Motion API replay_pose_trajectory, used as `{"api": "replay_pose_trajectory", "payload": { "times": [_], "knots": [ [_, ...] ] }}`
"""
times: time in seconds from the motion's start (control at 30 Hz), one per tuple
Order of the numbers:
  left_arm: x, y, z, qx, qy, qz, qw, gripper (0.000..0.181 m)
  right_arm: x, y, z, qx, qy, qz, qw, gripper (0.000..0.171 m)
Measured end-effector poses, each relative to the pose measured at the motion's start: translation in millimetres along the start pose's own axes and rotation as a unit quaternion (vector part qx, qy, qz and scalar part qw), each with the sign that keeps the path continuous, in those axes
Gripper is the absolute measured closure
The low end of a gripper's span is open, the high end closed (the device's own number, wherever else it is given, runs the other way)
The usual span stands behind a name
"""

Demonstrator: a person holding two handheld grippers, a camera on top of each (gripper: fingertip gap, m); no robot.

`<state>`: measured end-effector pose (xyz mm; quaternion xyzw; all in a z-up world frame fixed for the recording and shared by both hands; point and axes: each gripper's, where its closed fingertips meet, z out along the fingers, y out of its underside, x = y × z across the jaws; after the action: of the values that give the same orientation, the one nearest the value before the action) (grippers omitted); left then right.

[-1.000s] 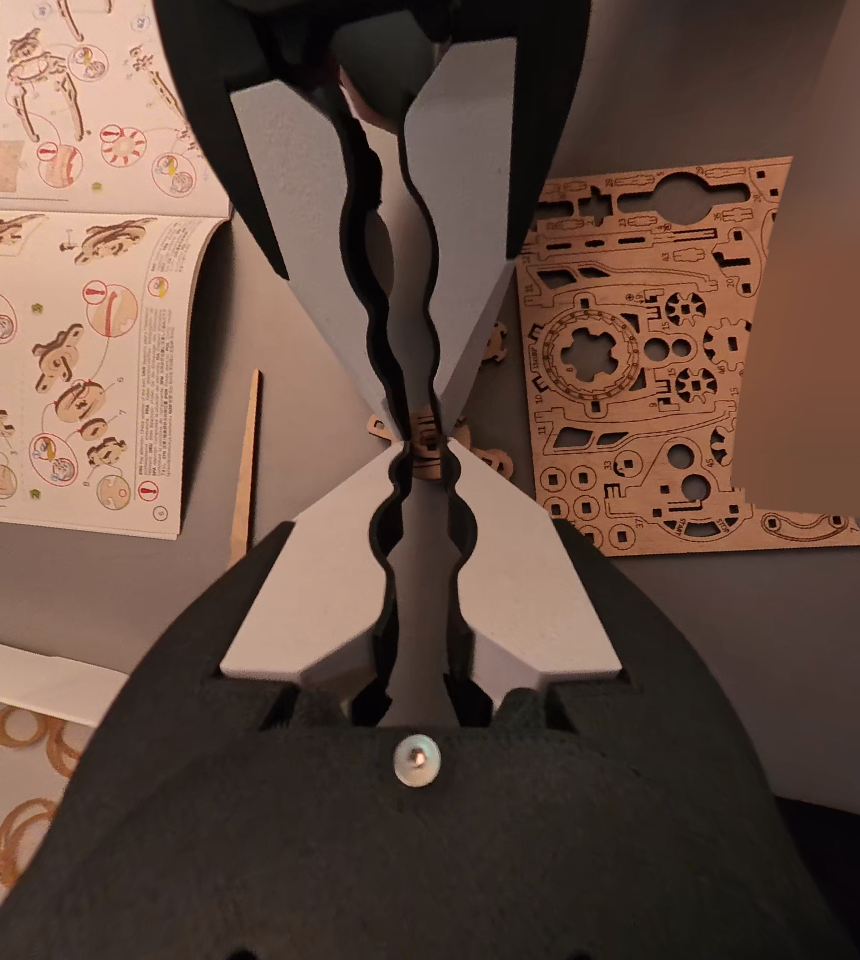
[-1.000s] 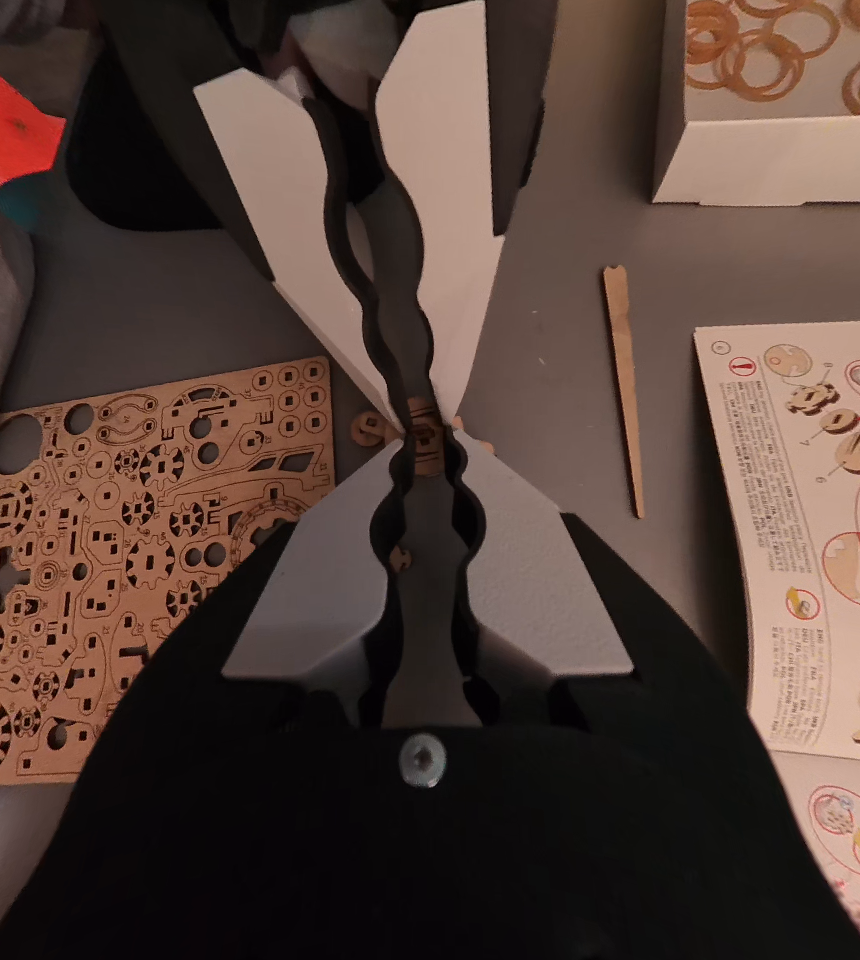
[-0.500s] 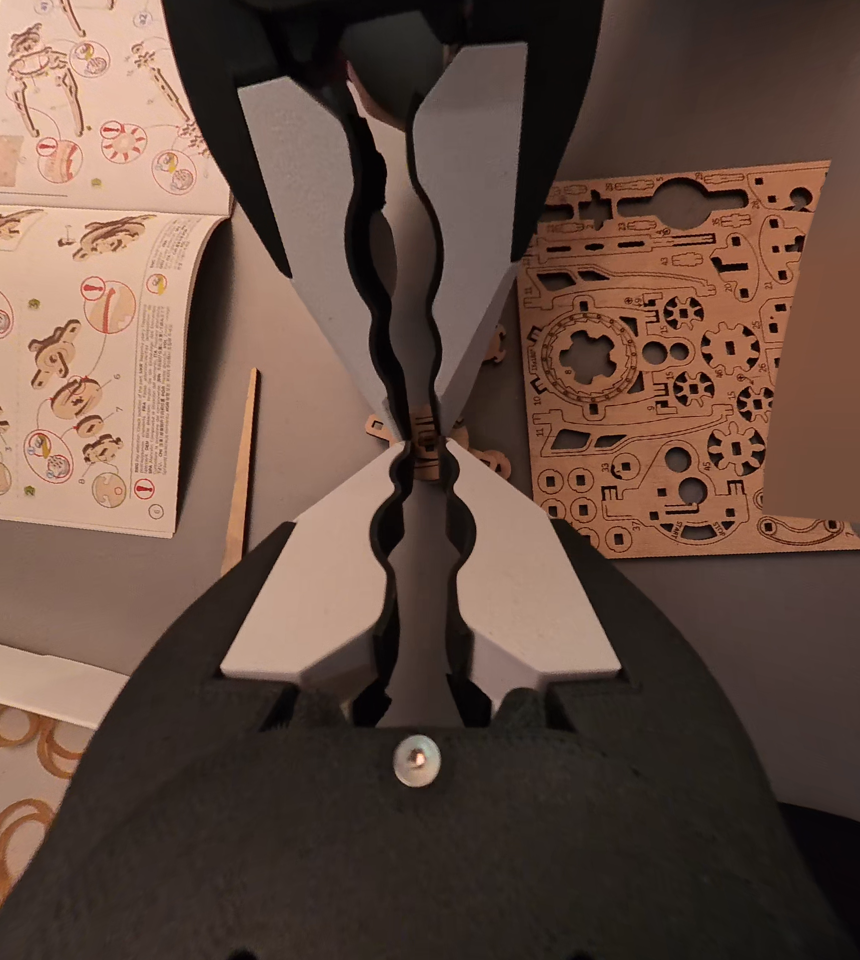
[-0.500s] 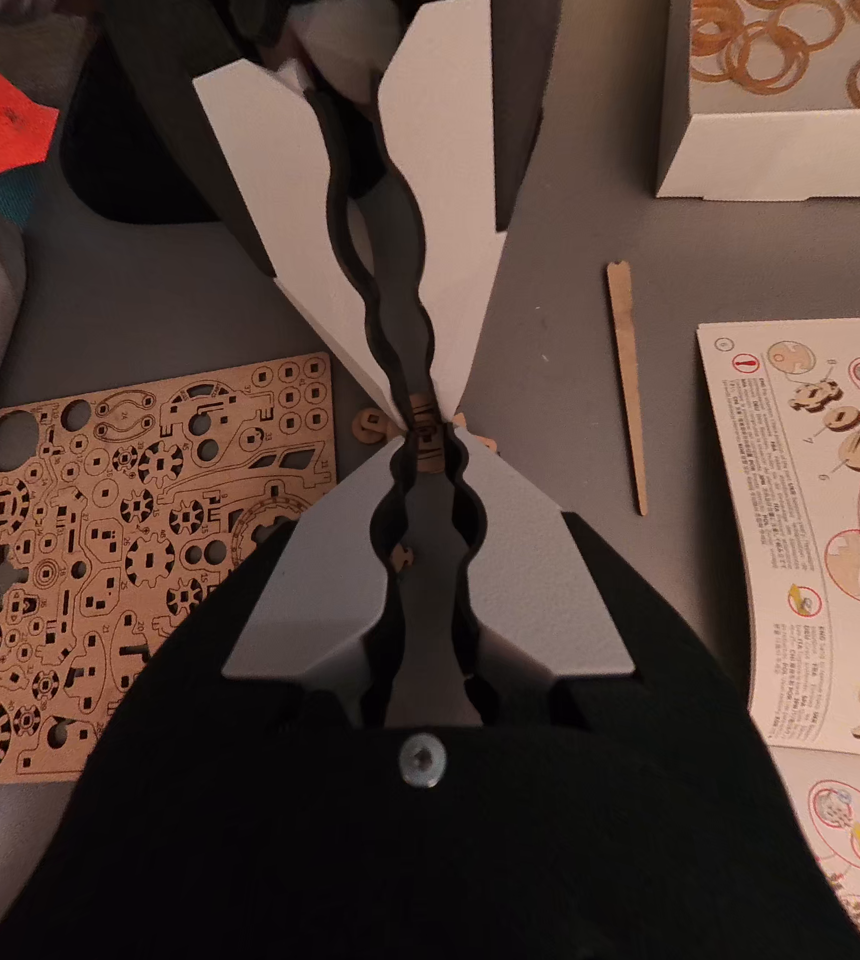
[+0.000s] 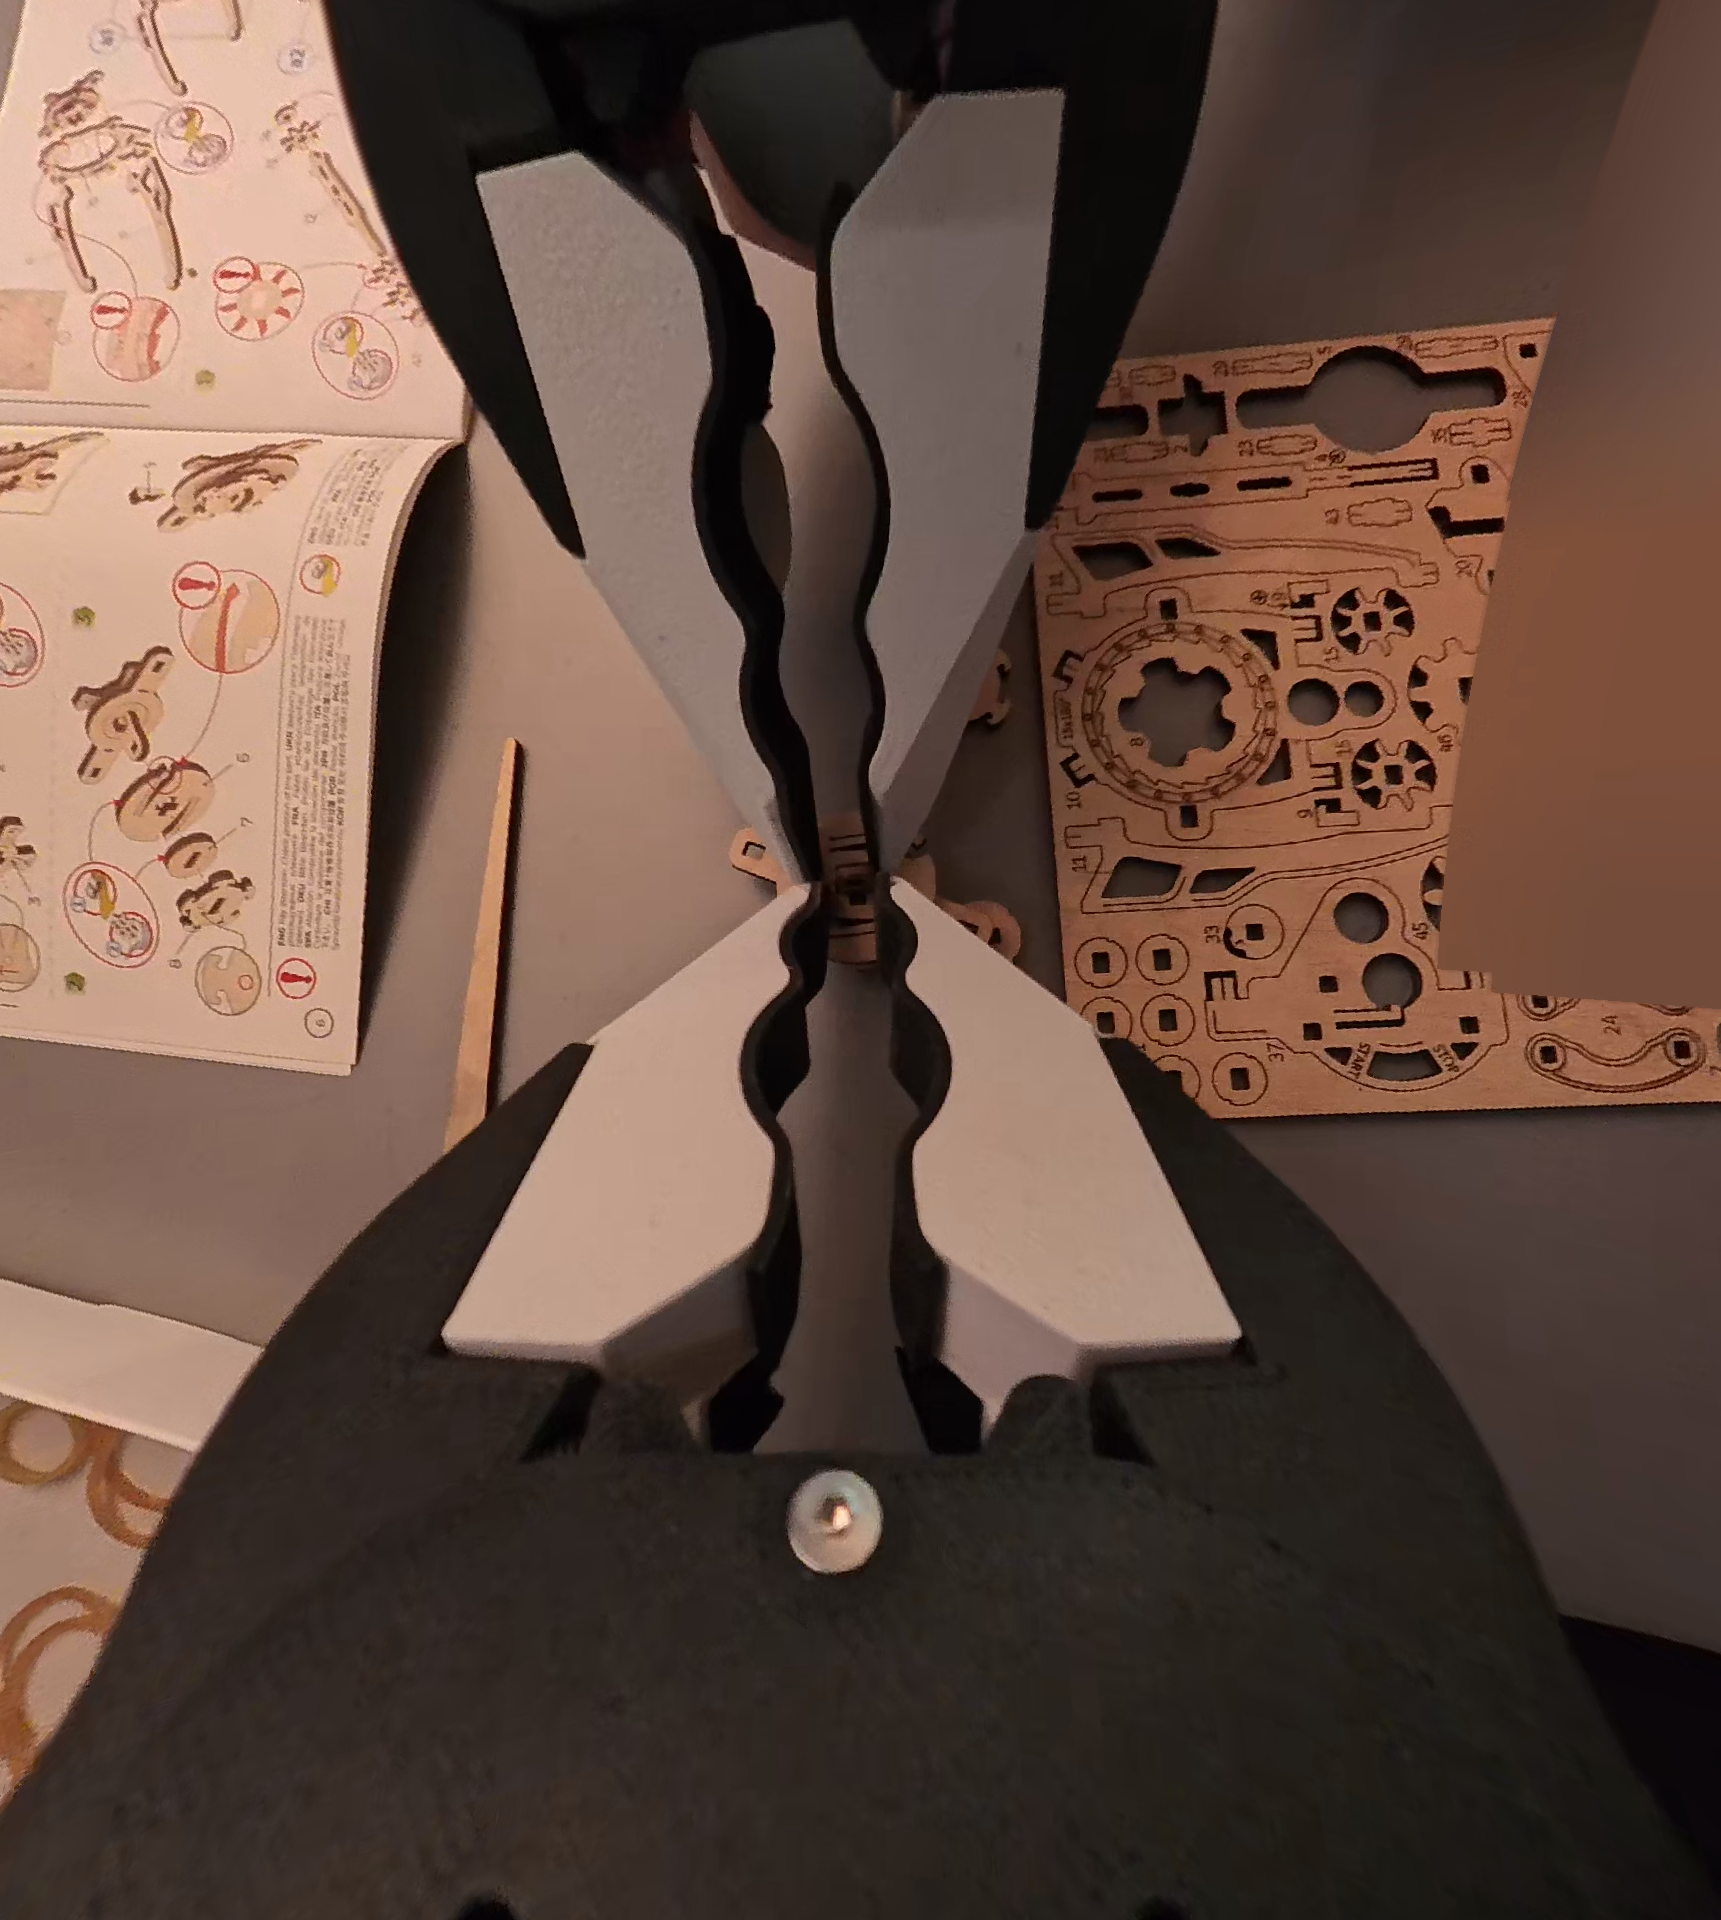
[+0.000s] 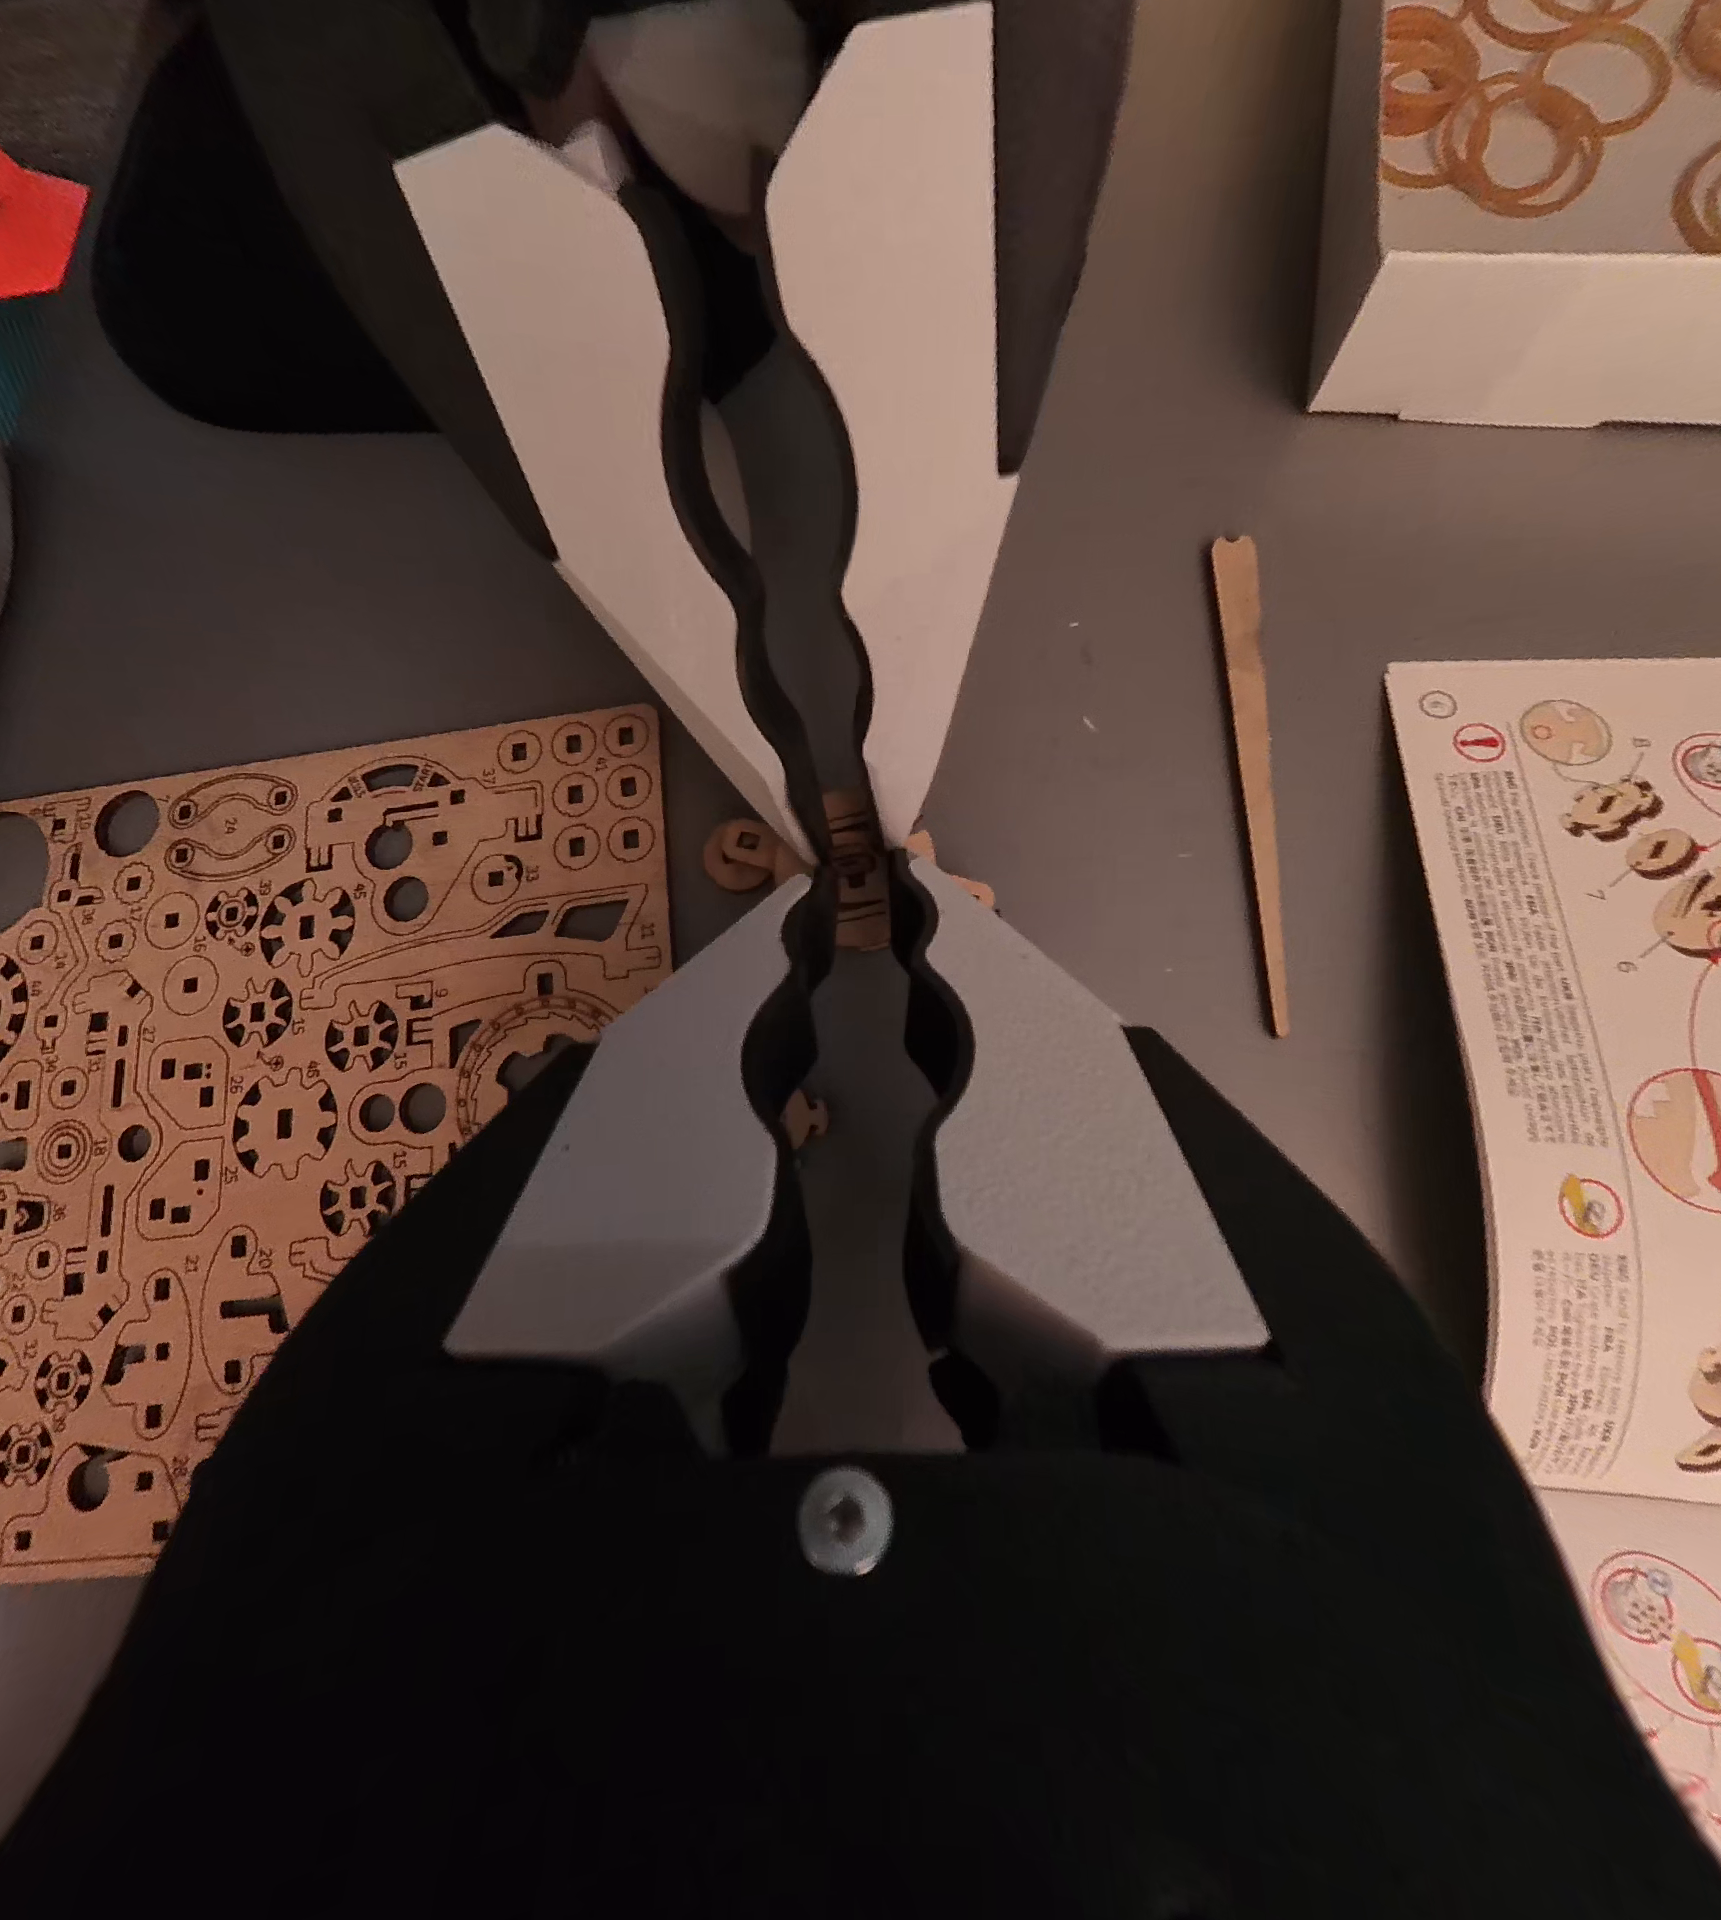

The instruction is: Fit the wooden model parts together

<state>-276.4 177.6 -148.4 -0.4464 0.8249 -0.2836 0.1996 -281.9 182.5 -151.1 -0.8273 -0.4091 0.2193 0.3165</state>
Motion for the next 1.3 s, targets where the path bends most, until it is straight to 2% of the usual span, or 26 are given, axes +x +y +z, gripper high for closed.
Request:
{"api": "replay_pose_trajectory", "payload": {
  "times": [0.03, 0.1, 0.23, 0.3, 0.47, 0.6, 0.8, 0.97, 1.13, 1.3],
  "knots": [
    [0.1, 0.1, -0.1, -0.001, 0.0, 0.005, 1.0, 0.174, 0.1, -0.8, 0.1, 0.004, 0.001, -0.004, 1.0, 0.156],
    [0.0, -0.3, -0.1, 0.001, 0.007, 0.01, 1.0, 0.175, 0.8, -1.5, -0.2, 0.003, -0.007, 0.013, 1.0, 0.158],
    [3.2, 0.3, -1.9, 0.0, 0.049, -0.018, 0.999, 0.176, -0.9, -3.2, -0.6, -0.001, 0.0, -0.024, 1.0, 0.159],
    [-1.9, 1.0, -6.5, -0.005, 0.045, -0.02, 0.999, 0.176, 3.1, -1.8, -3.2, -0.002, 0.008, -0.022, 1.0, 0.159],
    [4.2, -12.7, -22.7, 0.022, 0.059, -0.026, 0.998, 0.179, 6.7, -8.4, -13.2, 0.032, -0.015, 0.0, 0.999, 0.165],
    [-2.8, -1.6, -12.3, -0.011, 0.023, -0.01, 1.0, 0.179, 4.5, -5.0, -14.5, 0.026, -0.021, -0.016, 0.999, 0.165],
    [4.2, 1.6, -4.4, -0.01, 0.055, -0.035, 0.998, 0.176, -2.3, -6.5, -6.4, 0.03, -0.029, -0.016, 0.999, 0.161],
    [4.8, 0.4, -0.5, -0.007, 0.051, -0.039, 0.998, 0.176, -4.8, -2.1, -2.5, 0.025, -0.051, 0.007, 0.998, 0.164],
    [4.2, 0.7, 0.4, -0.01, 0.038, -0.016, 0.999, 0.177, -0.2, -6.0, -9.3, 0.032, -0.035, -0.001, 0.999, 0.167],
    [3.6, -0.6, 0.5, -0.004, 0.036, -0.013, 0.999, 0.176, -2.6, 1.9, -5.7, 0.016, -0.054, 0.021, 0.998, 0.165]
  ]
}}
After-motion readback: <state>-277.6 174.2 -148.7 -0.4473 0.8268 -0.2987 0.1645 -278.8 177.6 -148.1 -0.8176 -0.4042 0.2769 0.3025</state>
